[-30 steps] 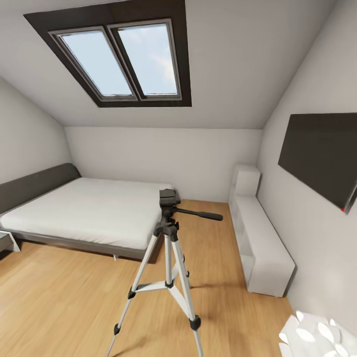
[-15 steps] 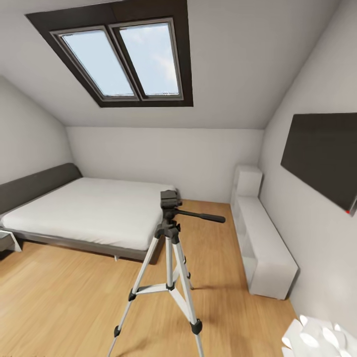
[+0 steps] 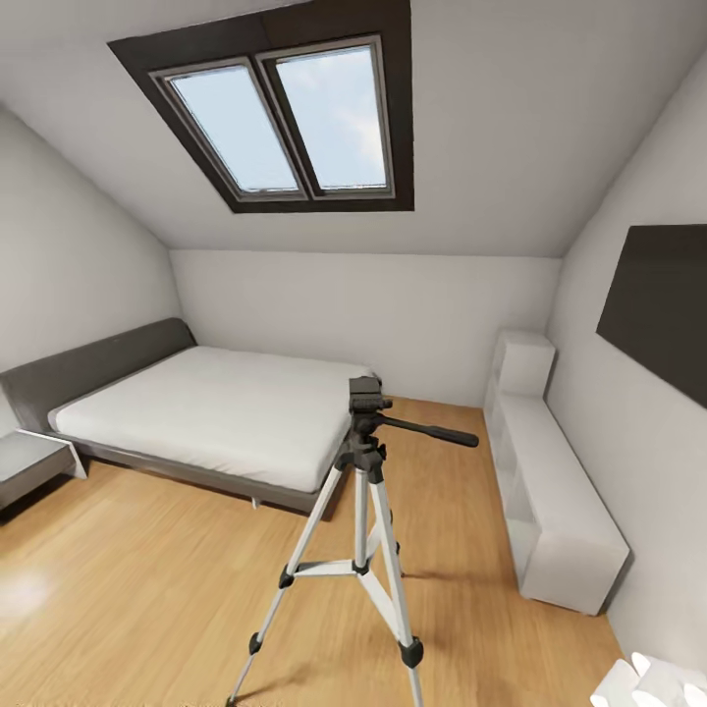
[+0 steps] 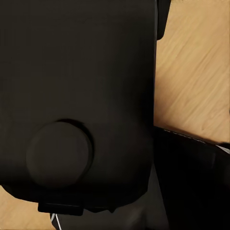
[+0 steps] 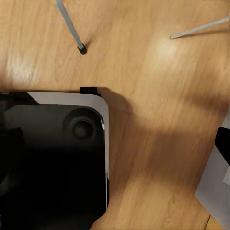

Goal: Attach the digital camera to the camera tripod in the bedroom.

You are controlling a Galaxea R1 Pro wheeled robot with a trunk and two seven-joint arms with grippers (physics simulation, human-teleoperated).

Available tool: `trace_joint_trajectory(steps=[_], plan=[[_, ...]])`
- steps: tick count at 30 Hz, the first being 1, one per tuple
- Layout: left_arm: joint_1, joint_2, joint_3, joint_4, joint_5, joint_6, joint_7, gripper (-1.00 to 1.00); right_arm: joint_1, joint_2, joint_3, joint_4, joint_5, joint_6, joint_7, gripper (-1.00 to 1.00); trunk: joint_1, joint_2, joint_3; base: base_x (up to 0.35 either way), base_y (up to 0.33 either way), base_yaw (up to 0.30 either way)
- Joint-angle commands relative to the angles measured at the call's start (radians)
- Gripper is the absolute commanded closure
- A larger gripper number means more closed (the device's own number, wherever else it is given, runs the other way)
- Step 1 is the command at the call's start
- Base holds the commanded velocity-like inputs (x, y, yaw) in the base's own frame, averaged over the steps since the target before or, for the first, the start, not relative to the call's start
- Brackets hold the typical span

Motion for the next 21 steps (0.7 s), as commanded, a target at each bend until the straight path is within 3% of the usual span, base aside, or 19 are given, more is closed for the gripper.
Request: trace_joint_trajectory(steps=[1,21], plan=[[-0.001,0.0,-0.009,0.002,0.008,-0.003,-0.005,1.0,-0.001,0.001,-0.005,0.003,0.009,-0.005,-0.003,-1.0,0.0,-0.001,0.0,0.0,0.0,0.171],[-0.001,0.0,-0.009,0.002,0.008,-0.003,-0.005,1.0,-0.001,0.001,-0.006,0.003,0.007,-0.005,-0.003,-1.0,0.0,-0.001,0.0,0.047,0.0,0.028]])
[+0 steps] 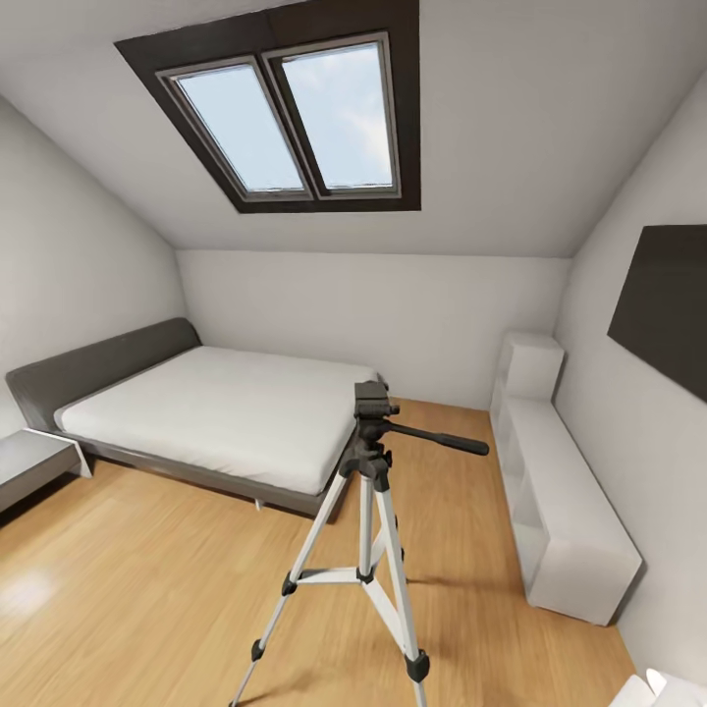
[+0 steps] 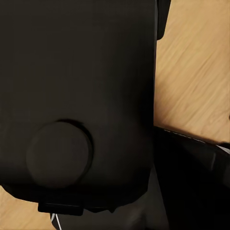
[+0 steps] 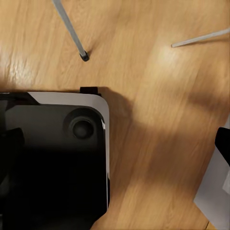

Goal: Attach the digital camera to the camera tripod in the bedroom.

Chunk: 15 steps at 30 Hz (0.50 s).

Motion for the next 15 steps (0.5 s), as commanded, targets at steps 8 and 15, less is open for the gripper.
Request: trace_joint_trajectory(steps=[8,15], plan=[[0.0,0.0,-0.009,0.001,0.008,-0.003,-0.005,1.0,-0.001,0.0,-0.005,0.003,0.009,-0.005,-0.003,-1.0,0.0,-0.001,0.0,0.01,0.0,0.0],[0.0,0.0,-0.009,0.001,0.008,-0.003,-0.005,1.0,-0.001,0.0,-0.005,0.003,0.009,-0.005,-0.003,-1.0,0.0,-0.001,0.0,0.001,0.0,0.0]])
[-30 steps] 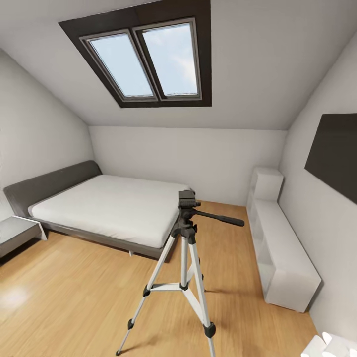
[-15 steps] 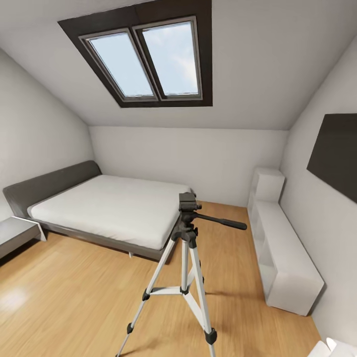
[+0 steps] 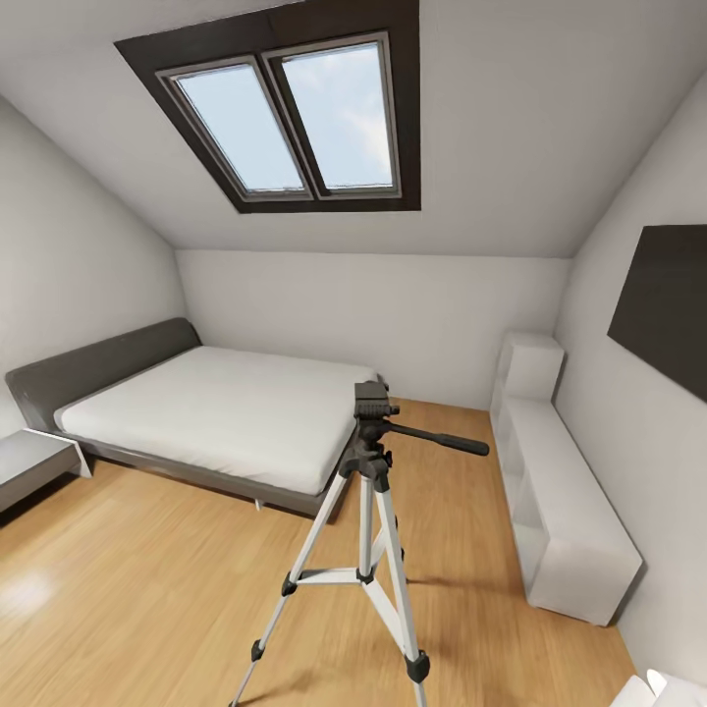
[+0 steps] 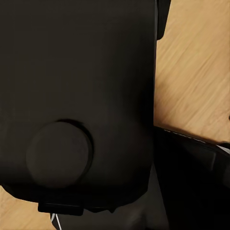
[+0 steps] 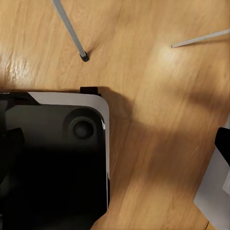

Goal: Attach the digital camera to the camera tripod in the bedroom.

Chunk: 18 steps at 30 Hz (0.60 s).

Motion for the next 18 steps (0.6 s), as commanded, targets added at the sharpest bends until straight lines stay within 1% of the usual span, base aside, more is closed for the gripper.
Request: trace_joint_trajectory(steps=[1,18], plan=[[0.0,0.0,-0.008,0.001,0.008,-0.003,-0.005,1.0,-0.001,0.0,-0.005,0.003,0.009,-0.005,-0.003,-1.0,0.0,-0.001,0.0,0.0,0.0,0.0],[0.0,-0.001,-0.008,0.001,0.008,-0.003,-0.007,1.0,-0.001,0.0,-0.005,0.003,0.012,-0.007,-0.005,-1.0,0.0,-0.001,0.0,0.0,0.0,0.0]])
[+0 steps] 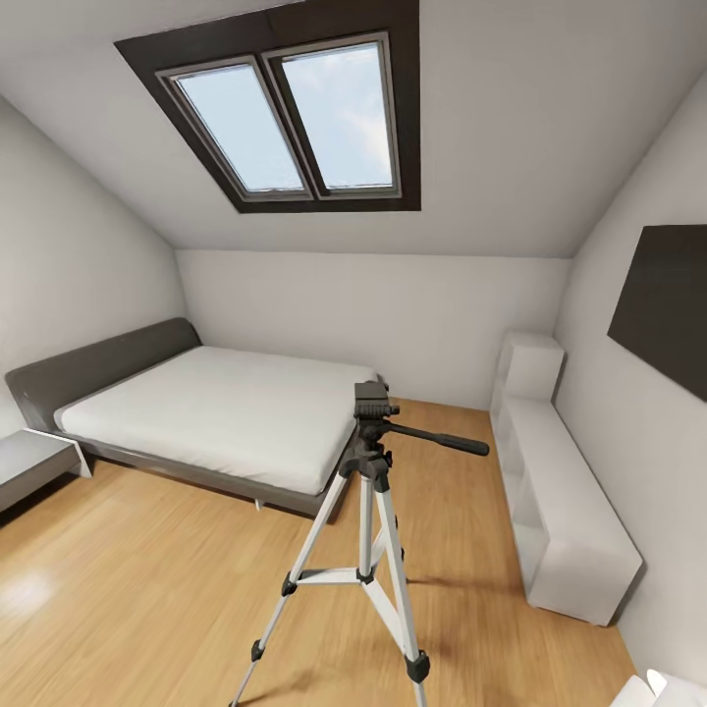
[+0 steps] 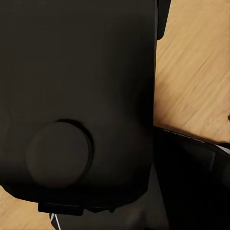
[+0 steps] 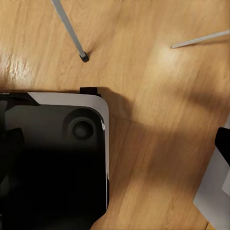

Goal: Attach the digital camera to the camera tripod in the bedroom.

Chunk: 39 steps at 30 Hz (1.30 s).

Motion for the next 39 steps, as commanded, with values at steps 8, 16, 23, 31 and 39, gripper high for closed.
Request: trace_joint_trajectory(steps=[8,16,23,31,39], plan=[[0.0,0.0,-0.008,0.001,0.008,-0.004,-0.005,1.0,-0.001,0.0,-0.002,0.002,0.015,-0.003,-0.003,-1.0,0.0,-0.001,-0.005,0.0,0.0,0.0],[0.0,0.0,-0.008,0.001,0.008,-0.004,-0.005,1.0,-0.001,0.0,-0.002,0.002,0.017,-0.002,-0.001,-1.0,0.0,-0.001,-0.018,0.0,0.0,0.0],[0.0,0.0,-0.008,0.001,0.008,-0.004,-0.005,1.0,-0.001,0.0,-0.001,0.002,0.015,-0.002,-0.001,-1.0,0.0,-0.001,-0.029,0.0,0.0,0.0],[0.0,0.0,-0.008,0.001,0.008,-0.004,-0.005,1.0,-0.001,0.0,-0.002,0.002,0.014,-0.002,-0.002,-1.0,0.0,-0.001,-0.042,0.0,0.0,0.0],[0.0,0.0,-0.008,0.001,0.008,-0.005,-0.005,1.0,-0.002,-0.001,-0.001,0.002,0.013,-0.002,-0.002,-1.0,0.0,-0.001,-0.055,0.0,0.0,0.0]])
